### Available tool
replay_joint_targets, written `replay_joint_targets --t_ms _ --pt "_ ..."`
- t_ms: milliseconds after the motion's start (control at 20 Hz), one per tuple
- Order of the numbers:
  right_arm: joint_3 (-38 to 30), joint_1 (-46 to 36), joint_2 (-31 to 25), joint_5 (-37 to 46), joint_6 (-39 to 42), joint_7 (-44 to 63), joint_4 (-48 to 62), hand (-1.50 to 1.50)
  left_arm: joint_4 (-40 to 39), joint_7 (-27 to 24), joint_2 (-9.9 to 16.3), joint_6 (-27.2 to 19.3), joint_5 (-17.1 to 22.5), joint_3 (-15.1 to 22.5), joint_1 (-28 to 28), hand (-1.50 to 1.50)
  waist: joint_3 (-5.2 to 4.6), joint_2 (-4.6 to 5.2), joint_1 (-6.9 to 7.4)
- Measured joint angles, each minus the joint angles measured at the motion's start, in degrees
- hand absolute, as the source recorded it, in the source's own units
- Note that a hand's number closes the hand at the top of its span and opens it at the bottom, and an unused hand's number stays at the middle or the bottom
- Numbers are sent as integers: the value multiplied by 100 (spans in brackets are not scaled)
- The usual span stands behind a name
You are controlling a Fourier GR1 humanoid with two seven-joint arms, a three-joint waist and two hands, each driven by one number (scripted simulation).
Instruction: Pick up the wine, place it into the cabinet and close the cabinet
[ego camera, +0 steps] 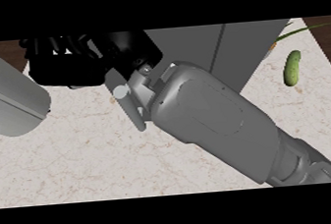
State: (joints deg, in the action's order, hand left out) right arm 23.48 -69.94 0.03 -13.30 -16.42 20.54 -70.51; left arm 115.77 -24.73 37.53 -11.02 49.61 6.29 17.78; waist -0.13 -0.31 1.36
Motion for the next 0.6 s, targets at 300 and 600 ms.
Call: replay_joint_targets --t_ms 300,600 --pt "-181 15 -2 -26 457 -624 474 150 66 161 -54 4 -83 0 -60 -150 -4 -117 31" --pt "-176 44 -123 96 762 -1025 681 150 183 290 -99 -72 -157 42 -144 -150 -29 -180 73"
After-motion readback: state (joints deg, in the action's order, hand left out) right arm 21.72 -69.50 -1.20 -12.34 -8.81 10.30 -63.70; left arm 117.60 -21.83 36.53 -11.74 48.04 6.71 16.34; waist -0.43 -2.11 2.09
